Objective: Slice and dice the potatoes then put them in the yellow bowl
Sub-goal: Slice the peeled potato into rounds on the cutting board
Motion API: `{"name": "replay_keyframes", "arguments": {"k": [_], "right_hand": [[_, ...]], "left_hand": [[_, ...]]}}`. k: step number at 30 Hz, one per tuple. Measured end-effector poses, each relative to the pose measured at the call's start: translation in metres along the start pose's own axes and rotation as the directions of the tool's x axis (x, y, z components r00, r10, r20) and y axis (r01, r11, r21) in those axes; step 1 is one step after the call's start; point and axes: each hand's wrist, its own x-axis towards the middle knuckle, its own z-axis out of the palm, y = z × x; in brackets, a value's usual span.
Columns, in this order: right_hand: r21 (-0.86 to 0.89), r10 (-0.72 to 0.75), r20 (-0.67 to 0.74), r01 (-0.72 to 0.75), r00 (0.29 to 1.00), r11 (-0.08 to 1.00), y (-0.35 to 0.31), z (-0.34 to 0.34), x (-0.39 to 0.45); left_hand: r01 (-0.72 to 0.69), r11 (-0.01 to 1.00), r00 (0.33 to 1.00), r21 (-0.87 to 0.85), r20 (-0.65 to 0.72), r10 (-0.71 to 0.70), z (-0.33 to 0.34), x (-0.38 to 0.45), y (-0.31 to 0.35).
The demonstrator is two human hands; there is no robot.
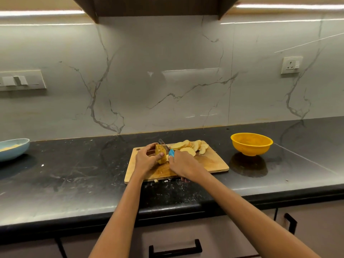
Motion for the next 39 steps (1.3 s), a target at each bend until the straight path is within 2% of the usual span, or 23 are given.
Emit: {"name": "replay_keyframes", "arguments": {"k": [5, 16, 21, 25, 28, 31, 35, 39], "right_hand": [[-0.015, 0.02, -0.037, -0.021, 0.999, 1.0, -0.003, 0.01, 0.007], [-0.086, 0.037, 0.086, -0.029, 0.996, 0.996, 0.01, 0.02, 0.011], [-0.1, 0.104, 0.247, -0.082, 0.963, 0.992, -0.002, 0.01, 0.024], [-0.129, 0.195, 0.356, -0.158, 0.914, 0.979, -0.001, 0.001, 0.008], [-0.179, 0.207, 0.329, -0.154, 0.921, 0.972, 0.011, 0.0, -0.009], [-0.177, 0.143, 0.27, -0.097, 0.952, 0.979, 0.018, -0.008, -0.02], [-0.088, 0.056, 0.076, -0.049, 0.996, 0.995, 0.01, -0.025, -0.021], [-0.017, 0.035, 0.049, -0.034, 0.998, 0.999, -0.004, -0.021, -0.014]], "left_hand": [[-0.005, 1.0, 1.0, -0.001, -0.011, 0.005, 0.004, -0.002, 0.001], [-0.06, 0.996, 0.997, 0.072, -0.033, 0.063, 0.004, -0.002, 0.002], [-0.103, 0.99, 0.994, 0.096, -0.017, 0.105, 0.004, -0.006, 0.005], [-0.059, 0.993, 0.996, 0.105, -0.062, 0.066, 0.001, -0.005, 0.007], [-0.029, 0.996, 0.997, 0.083, -0.073, 0.035, -0.001, -0.006, 0.007], [-0.016, 0.998, 0.996, 0.056, -0.083, 0.021, -0.001, -0.007, 0.009], [-0.012, 1.0, 0.999, -0.006, -0.049, 0.012, -0.002, -0.009, 0.01], [-0.009, 0.999, 0.999, -0.052, -0.038, 0.007, -0.002, -0.014, 0.013]]}}
